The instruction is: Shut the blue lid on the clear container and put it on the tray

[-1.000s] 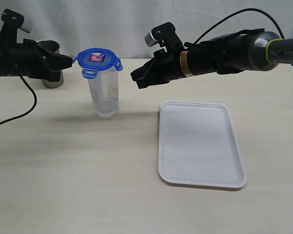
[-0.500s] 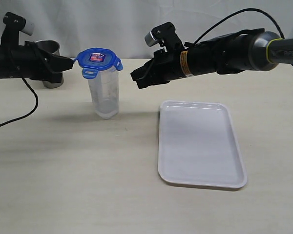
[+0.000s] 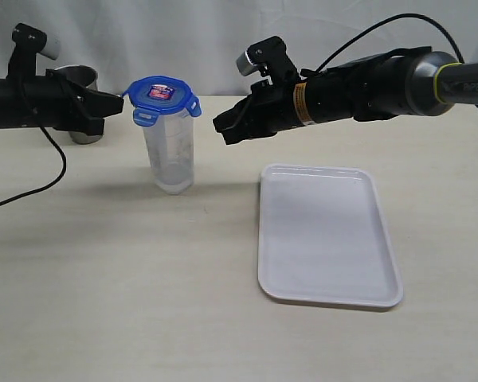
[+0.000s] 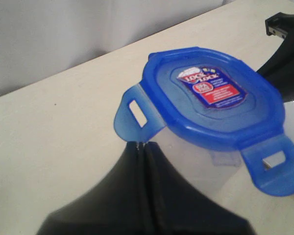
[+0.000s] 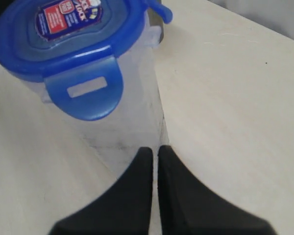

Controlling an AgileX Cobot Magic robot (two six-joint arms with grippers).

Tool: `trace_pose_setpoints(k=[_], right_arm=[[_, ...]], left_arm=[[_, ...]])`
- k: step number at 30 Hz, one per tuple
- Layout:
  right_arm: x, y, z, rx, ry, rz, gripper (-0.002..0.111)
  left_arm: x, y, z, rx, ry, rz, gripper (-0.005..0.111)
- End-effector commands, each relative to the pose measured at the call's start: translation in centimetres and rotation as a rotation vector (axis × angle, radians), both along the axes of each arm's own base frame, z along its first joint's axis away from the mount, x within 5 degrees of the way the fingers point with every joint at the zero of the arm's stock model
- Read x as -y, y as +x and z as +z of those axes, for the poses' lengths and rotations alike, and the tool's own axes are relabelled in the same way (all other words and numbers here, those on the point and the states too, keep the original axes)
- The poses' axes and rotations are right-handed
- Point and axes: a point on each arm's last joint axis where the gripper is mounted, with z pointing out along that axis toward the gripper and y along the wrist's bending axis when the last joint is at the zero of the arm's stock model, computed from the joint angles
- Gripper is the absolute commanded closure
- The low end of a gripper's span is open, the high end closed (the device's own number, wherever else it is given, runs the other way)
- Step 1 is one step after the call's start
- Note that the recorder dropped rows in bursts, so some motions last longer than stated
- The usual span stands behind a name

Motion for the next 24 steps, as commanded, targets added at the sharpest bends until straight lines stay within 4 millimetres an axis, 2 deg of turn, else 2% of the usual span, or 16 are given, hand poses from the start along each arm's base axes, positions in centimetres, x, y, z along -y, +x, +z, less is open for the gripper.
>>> trace_pose_setpoints(k=[1,10,14,19,24], right_arm=[[0.4,0.0,0.4,0.002,0.006,-0.003,0.104],[0.7,0.4,0.6,0.047,-0.034,-0.043,0.104],[1.4,0.8,2.0,0.11,-0.066,-0.127,0.104],[1.2,0.4,3.4,0.174,-0.074,-0.062,0.104],[0.9,0.2,3.6,0.242,-0.111,-0.013,0.104]], left_arm=[[0.2,0.4,0.8,0.047,-0.011,-0.025,0.107],[0.1,0.4,0.7,0.044,-0.001,-0.013,0.107],[0.1,0.4,0.7,0.043,-0.002,-0.013,0.107],[0.1,0.4,0.7,0.023,-0.02,-0.002,0.107],[0.1,0.0,0.0,-0.033,0.032,-0.036,0.107]])
